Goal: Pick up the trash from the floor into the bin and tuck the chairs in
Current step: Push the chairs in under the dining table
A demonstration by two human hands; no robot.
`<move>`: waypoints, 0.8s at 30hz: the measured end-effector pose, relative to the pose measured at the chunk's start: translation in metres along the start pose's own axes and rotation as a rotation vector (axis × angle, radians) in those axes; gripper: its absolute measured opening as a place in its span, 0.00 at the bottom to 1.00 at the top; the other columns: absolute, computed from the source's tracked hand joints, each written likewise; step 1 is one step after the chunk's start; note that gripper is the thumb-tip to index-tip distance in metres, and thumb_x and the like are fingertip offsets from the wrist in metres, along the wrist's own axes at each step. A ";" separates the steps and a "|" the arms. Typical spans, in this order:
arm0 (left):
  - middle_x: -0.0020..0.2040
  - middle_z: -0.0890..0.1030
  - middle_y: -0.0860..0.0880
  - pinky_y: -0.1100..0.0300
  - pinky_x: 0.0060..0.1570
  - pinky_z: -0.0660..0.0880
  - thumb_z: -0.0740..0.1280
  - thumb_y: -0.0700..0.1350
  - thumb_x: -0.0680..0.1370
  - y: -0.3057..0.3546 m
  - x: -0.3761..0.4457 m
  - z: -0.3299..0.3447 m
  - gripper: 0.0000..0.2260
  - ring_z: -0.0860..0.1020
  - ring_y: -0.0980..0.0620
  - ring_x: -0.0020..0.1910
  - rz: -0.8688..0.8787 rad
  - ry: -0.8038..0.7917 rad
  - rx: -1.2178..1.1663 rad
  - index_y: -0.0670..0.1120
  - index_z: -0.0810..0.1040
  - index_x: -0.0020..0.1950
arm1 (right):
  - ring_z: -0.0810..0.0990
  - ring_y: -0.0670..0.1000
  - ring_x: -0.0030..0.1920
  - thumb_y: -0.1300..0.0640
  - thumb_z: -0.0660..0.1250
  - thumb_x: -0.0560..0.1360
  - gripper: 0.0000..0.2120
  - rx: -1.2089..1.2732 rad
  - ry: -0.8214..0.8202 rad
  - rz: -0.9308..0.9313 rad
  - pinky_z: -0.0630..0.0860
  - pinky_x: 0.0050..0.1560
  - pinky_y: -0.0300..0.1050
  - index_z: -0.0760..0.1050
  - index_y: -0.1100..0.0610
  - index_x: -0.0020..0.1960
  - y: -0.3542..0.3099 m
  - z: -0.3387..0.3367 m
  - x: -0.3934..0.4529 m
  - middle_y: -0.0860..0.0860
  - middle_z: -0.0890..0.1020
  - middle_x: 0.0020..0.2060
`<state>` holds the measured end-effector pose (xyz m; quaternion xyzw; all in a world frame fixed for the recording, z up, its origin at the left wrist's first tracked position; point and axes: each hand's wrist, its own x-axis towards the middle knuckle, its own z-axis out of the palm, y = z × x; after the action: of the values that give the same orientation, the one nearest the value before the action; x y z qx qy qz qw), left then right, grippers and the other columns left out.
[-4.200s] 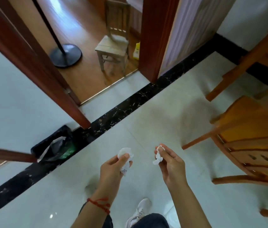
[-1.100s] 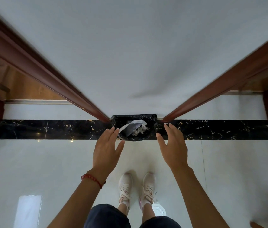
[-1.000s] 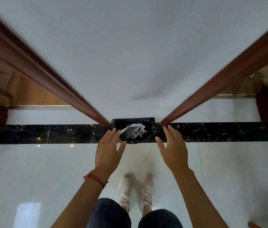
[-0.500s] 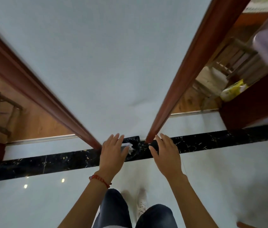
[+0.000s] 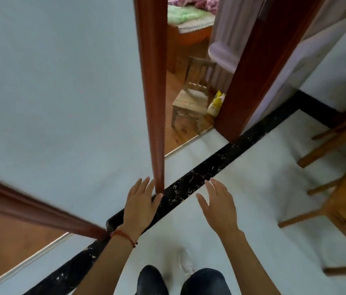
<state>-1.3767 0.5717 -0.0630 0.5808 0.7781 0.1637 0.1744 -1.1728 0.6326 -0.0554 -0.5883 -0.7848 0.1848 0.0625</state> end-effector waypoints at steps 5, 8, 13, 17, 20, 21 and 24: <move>0.74 0.62 0.46 0.56 0.72 0.51 0.55 0.53 0.79 0.035 -0.004 0.008 0.24 0.56 0.47 0.74 0.214 -0.098 0.055 0.45 0.61 0.72 | 0.55 0.50 0.73 0.44 0.50 0.79 0.26 -0.023 0.079 0.188 0.54 0.71 0.47 0.55 0.54 0.73 0.031 -0.017 -0.052 0.51 0.59 0.74; 0.74 0.62 0.46 0.54 0.72 0.52 0.55 0.54 0.79 0.063 -0.010 0.018 0.24 0.56 0.46 0.74 0.325 -0.153 0.079 0.46 0.60 0.72 | 0.55 0.51 0.73 0.43 0.51 0.78 0.26 -0.023 0.131 0.307 0.54 0.71 0.47 0.55 0.54 0.73 0.055 -0.028 -0.087 0.52 0.59 0.74; 0.74 0.62 0.46 0.54 0.72 0.52 0.54 0.55 0.79 0.123 -0.027 0.041 0.24 0.55 0.47 0.74 0.510 -0.208 0.128 0.46 0.59 0.73 | 0.56 0.52 0.73 0.43 0.52 0.78 0.26 0.014 0.221 0.519 0.56 0.71 0.49 0.56 0.54 0.72 0.097 -0.046 -0.147 0.52 0.61 0.73; 0.75 0.61 0.45 0.53 0.73 0.52 0.54 0.55 0.79 0.181 -0.050 0.064 0.25 0.54 0.46 0.75 0.642 -0.268 0.127 0.46 0.58 0.73 | 0.57 0.52 0.73 0.43 0.52 0.78 0.26 0.042 0.301 0.673 0.56 0.70 0.49 0.57 0.55 0.72 0.134 -0.062 -0.201 0.53 0.62 0.73; 0.76 0.58 0.46 0.54 0.73 0.51 0.52 0.56 0.79 0.226 -0.071 0.085 0.26 0.52 0.47 0.75 0.744 -0.318 0.151 0.46 0.55 0.74 | 0.57 0.53 0.73 0.43 0.53 0.78 0.26 0.050 0.362 0.771 0.57 0.70 0.49 0.58 0.55 0.72 0.164 -0.074 -0.245 0.54 0.62 0.72; 0.75 0.58 0.46 0.54 0.73 0.51 0.51 0.56 0.79 0.246 -0.082 0.094 0.26 0.52 0.47 0.75 0.778 -0.321 0.155 0.46 0.55 0.74 | 0.57 0.53 0.73 0.43 0.53 0.78 0.26 0.054 0.383 0.808 0.57 0.70 0.49 0.58 0.56 0.71 0.177 -0.079 -0.266 0.54 0.63 0.72; 0.75 0.60 0.45 0.54 0.72 0.51 0.53 0.55 0.79 0.288 -0.107 0.113 0.25 0.54 0.46 0.75 0.821 -0.317 0.144 0.45 0.57 0.73 | 0.58 0.53 0.73 0.44 0.53 0.78 0.26 0.049 0.406 0.875 0.57 0.70 0.50 0.59 0.57 0.71 0.208 -0.089 -0.312 0.55 0.63 0.72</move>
<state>-1.0525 0.5529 -0.0229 0.8701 0.4562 0.0735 0.1714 -0.8643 0.4067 -0.0114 -0.8857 -0.4309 0.0937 0.1448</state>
